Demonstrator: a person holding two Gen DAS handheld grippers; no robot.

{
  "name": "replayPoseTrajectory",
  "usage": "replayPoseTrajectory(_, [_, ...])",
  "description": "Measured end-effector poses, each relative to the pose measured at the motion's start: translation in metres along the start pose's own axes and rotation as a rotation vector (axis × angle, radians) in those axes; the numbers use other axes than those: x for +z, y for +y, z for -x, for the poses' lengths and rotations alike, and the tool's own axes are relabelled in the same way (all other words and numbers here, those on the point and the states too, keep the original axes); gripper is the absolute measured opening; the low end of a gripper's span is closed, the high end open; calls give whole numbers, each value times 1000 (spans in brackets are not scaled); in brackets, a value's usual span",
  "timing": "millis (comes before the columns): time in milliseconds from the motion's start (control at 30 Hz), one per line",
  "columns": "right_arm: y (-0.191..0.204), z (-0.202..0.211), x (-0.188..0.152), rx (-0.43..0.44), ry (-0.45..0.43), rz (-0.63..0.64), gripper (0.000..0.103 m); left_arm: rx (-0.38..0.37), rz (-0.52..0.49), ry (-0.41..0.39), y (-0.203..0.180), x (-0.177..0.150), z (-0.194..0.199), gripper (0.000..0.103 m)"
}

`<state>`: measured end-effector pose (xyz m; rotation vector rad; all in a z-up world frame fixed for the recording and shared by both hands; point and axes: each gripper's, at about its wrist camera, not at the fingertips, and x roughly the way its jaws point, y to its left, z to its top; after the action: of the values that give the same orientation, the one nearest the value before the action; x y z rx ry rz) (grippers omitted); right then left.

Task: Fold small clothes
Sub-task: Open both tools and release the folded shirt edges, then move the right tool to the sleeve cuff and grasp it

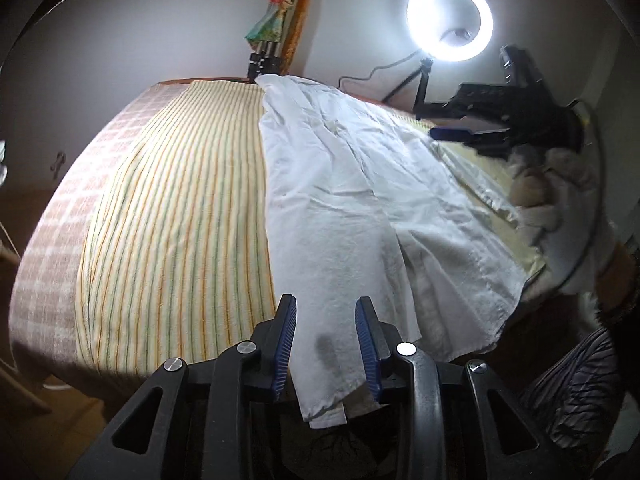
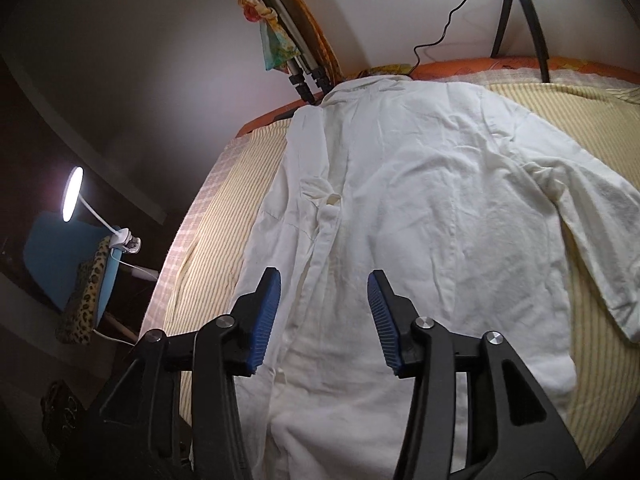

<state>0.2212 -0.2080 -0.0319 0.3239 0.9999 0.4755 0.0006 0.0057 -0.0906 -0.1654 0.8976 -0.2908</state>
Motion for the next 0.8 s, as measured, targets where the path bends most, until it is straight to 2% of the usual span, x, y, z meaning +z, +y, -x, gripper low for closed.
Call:
replayPoseTrajectory(133, [-19, 28, -7, -6, -21, -13, 49, 31, -52, 94, -11, -10, -29, 29])
replayPoseTrajectory(233, [-35, 48, -10, -38, -47, -12, 49, 81, -138, 85, -22, -12, -31, 29])
replayPoseTrajectory(300, [-50, 59, -13, -48, -58, -29, 49, 80, -122, 83, -23, -10, -30, 29])
replayPoseTrajectory(600, [-139, 102, -12, -162, -122, -152, 50, -11, -96, -63, -51, 34, -11, 34])
replayPoseTrajectory(700, [-168, 116, -14, -212, -137, -190, 50, -56, -105, -73, -65, 46, -15, 43])
replayPoseTrajectory(733, [-176, 119, -15, -223, -138, -200, 52, -74, -106, -67, -70, 49, -17, 48])
replayPoseTrajectory(767, [-187, 124, -17, -236, -137, -213, 59, -89, -107, -59, -74, 51, -20, 52])
replayPoseTrajectory(800, [-198, 128, -18, -241, -133, -224, 64, -102, -108, -49, -79, 53, -23, 53])
